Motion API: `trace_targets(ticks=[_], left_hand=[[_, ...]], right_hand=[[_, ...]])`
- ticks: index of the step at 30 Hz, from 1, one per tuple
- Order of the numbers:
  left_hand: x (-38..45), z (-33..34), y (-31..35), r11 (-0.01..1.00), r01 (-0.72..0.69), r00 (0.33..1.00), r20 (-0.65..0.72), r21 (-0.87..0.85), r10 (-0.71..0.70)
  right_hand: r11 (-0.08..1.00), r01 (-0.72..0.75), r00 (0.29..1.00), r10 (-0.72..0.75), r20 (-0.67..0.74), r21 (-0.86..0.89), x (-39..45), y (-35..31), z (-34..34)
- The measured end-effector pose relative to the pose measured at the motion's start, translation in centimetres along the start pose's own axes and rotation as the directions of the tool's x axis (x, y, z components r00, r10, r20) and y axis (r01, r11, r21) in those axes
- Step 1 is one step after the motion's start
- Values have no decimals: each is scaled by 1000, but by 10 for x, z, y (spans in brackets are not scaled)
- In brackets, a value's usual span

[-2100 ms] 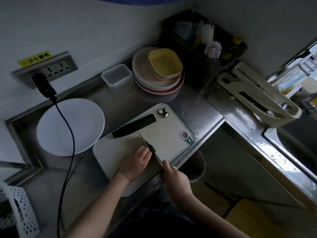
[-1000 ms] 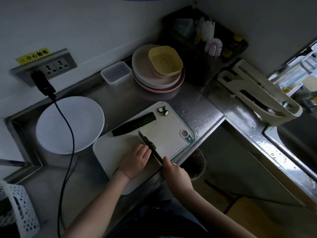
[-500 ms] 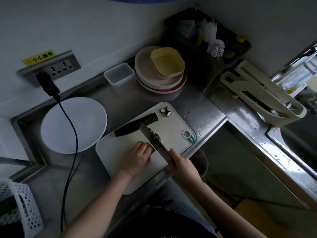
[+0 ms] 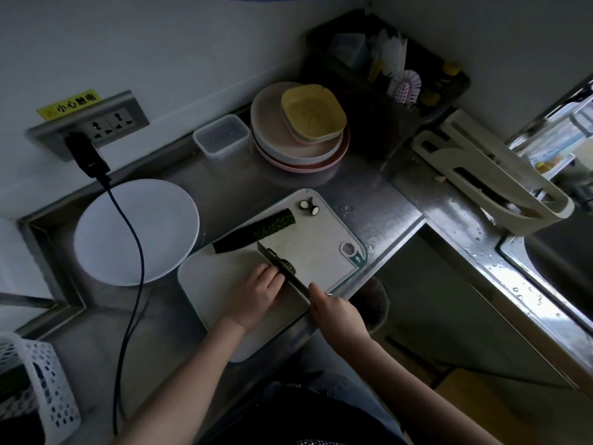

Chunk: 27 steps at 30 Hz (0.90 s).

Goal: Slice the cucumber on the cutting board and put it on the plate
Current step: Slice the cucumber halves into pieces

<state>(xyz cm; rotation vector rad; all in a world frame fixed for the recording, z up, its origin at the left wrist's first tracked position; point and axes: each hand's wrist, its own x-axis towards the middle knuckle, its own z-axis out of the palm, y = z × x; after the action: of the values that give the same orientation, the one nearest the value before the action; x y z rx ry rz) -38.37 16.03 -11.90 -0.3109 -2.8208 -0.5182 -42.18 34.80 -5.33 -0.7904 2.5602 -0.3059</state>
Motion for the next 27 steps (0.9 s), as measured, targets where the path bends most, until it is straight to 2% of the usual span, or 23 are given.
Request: trace_targets(ticks=[2,4,7,11,14,16,19,27], left_hand=[[0,-3,3,1000,17,999,39,22,-18],[1,-1,3,999,32,999,7,22,-32],[-1,2,1,997,67,997,37,-40,-66],[1,-13,9,995,82,983,-157,-63,-91],[4,-25,12,1000,-21,977,-210,2,21],[3,-25,6,992,-123,982,-141,34,127],[8,-27,2,985,-171,983,-58,3,171],[53,-44,10,996,-59,972,222,-74,74]], right_hand=[[1000,-8,1000,8,12,-3,1,1,2],[1000,-15,1000,15,19,-5,1,1,2],[1000,-14,1000,14,-2,-9,2,3,1],[986,37,999,-32,35,-163,-1,9,-4],[980,65,998,-68,-12,-187,-10,20,-4],[985,42,998,-51,-47,-168,-14,25,-6],[986,26,998,-36,-58,-166,-17,28,-12],[972,22,1000,-26,-14,-235,-14,36,-26]])
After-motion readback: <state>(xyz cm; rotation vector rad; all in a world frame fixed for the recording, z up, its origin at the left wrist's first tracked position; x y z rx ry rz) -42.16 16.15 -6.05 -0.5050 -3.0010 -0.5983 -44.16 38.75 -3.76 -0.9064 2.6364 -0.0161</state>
